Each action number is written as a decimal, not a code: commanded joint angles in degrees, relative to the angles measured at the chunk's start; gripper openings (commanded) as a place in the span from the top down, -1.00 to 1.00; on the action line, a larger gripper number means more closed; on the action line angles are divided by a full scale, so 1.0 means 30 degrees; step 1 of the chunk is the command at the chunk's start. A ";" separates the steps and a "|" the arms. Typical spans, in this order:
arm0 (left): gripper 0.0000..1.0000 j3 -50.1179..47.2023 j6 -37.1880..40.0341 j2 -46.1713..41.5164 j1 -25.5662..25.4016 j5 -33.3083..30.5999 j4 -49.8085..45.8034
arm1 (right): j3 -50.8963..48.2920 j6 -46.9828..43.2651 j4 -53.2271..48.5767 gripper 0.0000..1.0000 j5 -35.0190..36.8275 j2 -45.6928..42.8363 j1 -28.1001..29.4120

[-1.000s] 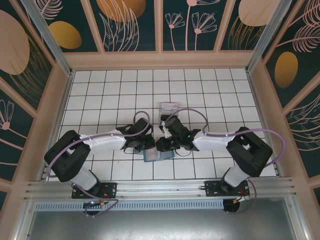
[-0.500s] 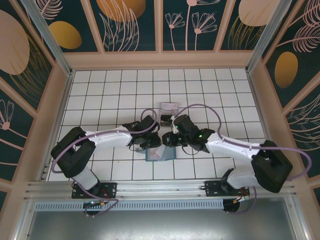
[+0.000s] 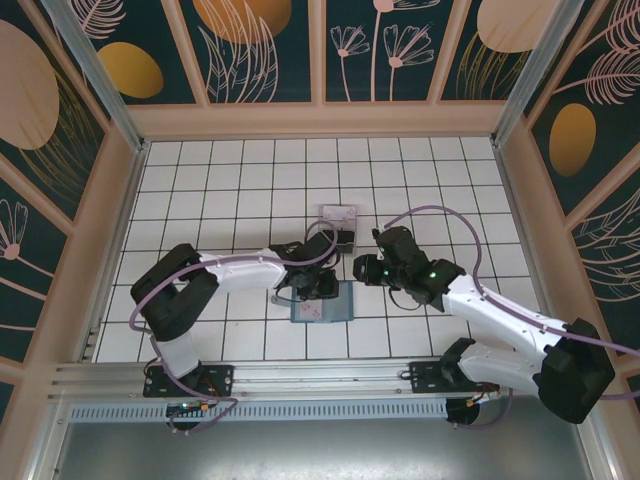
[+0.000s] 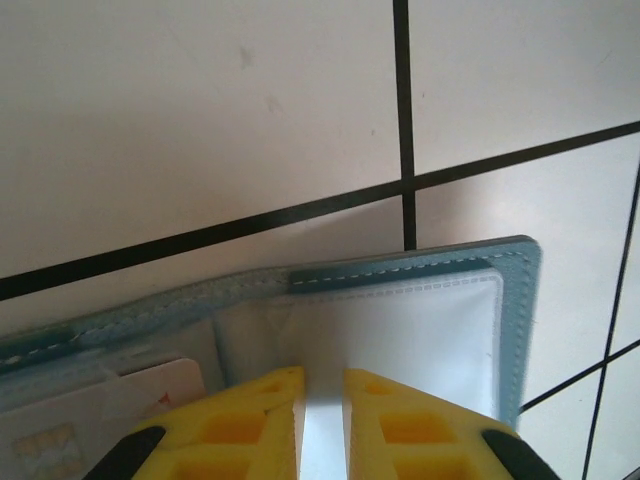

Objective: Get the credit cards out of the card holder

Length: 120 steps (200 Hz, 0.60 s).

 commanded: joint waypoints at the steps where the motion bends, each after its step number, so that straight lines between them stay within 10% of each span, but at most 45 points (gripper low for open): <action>1: 0.63 0.0694 0.0390 0.0468 -0.0210 0.0819 0.0434 | -0.0325 0.0627 -0.0636 0.39 0.0299 -0.0343 -0.0113; 120: 0.65 -0.2993 0.0648 -0.4198 0.1746 -0.1667 0.0193 | 0.0197 0.2618 0.3227 0.39 -0.6136 0.3446 0.1356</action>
